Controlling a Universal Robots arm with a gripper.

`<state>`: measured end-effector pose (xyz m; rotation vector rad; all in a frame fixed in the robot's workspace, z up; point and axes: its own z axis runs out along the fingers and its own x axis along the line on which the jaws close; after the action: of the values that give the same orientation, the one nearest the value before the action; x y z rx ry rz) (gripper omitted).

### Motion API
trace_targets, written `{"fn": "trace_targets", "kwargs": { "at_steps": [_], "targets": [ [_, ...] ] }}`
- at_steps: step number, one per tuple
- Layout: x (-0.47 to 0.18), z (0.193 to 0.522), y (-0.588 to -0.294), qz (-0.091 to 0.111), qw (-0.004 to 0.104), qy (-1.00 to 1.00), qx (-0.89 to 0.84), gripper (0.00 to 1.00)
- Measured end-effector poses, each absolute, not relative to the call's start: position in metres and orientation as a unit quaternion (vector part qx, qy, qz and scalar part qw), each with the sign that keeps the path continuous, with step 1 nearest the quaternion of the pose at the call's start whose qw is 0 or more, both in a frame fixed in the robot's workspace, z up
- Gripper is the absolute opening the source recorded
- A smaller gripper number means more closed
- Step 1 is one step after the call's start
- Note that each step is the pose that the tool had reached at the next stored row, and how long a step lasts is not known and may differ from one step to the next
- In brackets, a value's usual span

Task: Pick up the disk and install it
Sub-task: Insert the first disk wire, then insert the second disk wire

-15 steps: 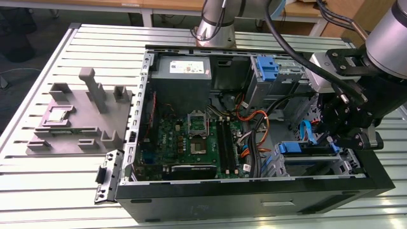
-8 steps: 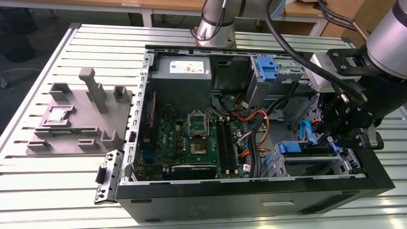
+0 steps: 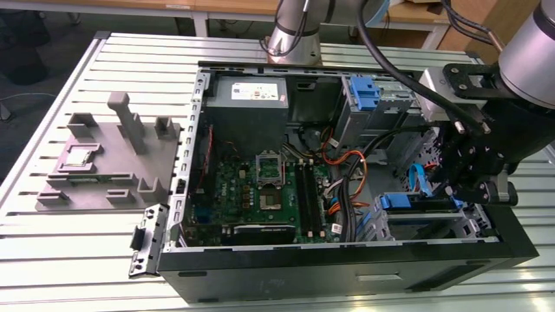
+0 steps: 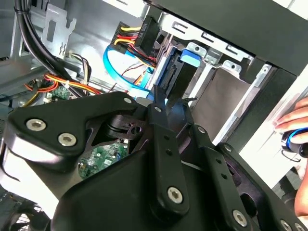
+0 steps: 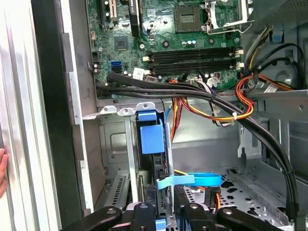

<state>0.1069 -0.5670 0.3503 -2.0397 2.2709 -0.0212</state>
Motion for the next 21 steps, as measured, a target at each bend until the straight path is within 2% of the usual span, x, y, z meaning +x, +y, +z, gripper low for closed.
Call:
{"fn": "trace_targets", "kwargs": {
  "at_steps": [3,7,21],
  "targets": [
    [0.1069,0.3502,-0.567,-0.007,0.045,0.743,-0.667,0.29],
    [0.1081,0.35,-0.5669,0.004,0.032,0.744,-0.667,0.29],
    [0.1081,0.3522,-0.567,0.005,0.031,0.744,-0.667,0.29]
  ]
}}
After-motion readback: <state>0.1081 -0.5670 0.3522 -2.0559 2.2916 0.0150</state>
